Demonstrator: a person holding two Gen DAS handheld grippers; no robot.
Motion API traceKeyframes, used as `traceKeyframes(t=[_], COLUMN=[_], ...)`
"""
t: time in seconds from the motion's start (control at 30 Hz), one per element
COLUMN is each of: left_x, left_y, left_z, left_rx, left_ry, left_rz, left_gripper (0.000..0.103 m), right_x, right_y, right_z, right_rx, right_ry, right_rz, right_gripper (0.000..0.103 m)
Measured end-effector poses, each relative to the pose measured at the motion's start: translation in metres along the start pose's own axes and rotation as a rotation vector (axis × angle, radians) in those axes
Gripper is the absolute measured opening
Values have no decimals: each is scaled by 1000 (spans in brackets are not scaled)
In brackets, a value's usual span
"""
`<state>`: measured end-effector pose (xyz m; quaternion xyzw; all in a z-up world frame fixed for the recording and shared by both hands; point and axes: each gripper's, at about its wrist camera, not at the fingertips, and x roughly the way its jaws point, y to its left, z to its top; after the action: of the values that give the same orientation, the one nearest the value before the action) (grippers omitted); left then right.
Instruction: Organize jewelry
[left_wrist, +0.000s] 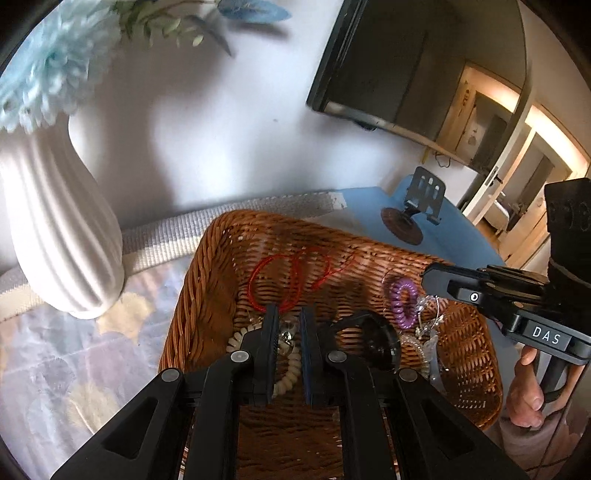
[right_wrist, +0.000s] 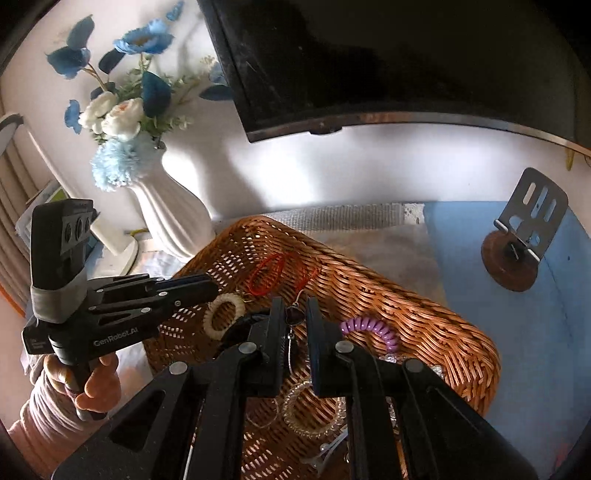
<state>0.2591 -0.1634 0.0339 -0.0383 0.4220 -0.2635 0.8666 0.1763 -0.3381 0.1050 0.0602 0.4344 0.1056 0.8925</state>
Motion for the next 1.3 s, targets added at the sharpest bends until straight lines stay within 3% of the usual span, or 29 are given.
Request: traceKeyframes(t=[0.07, 0.17, 0.23, 0.3, 0.53, 0.6, 0.7, 0.87, 0.93, 1.0, 1.17, 1.3], left_x=[6, 8, 4, -5, -82, -108, -142, -195, -207, -210, -186, -162], left_y=[0, -5, -9, -15, -33, -39, -48, -65, -71, -74, -61, -42], left_z=[-1, -5, -7, -8, -26, -36, -55, -96, -116, -142, -188, -204], left_rx=[1, 36, 49, 67, 79, 75, 53, 47, 49, 54, 2, -46], left_ry=[23, 32, 23, 8, -71, -96, -142, -216, -265, -299, -290, -251], left_rz=[31, 93, 117, 137, 152, 149, 147, 128, 180, 257, 349, 369], left_gripper=[14, 18, 20, 20, 21, 27, 58, 61, 79, 80, 80, 80], right_x=[2, -1, -8, -20, -87, -111, -136, -172, -176, -176, -140, -119], right_y=[1, -3, -4, -2, 28, 41, 61, 99, 108, 115, 122, 122], right_z=[-1, -2, -1, -1, -21, -34, -50, -91, -116, -139, -183, -188], right_rx=[-10, 8, 24, 32, 7, -2, -16, -17, 13, 32, 55, 56], right_ry=[-5, -11, -34, -56, -122, -143, -169, -262, -319, -356, -363, -320], right_rz=[-32, 12, 40, 79, 70, 65, 17, -58, -122, -193, -349, -331], right_gripper=[14, 21, 40, 40, 40, 42, 50, 63, 78, 80, 80, 80])
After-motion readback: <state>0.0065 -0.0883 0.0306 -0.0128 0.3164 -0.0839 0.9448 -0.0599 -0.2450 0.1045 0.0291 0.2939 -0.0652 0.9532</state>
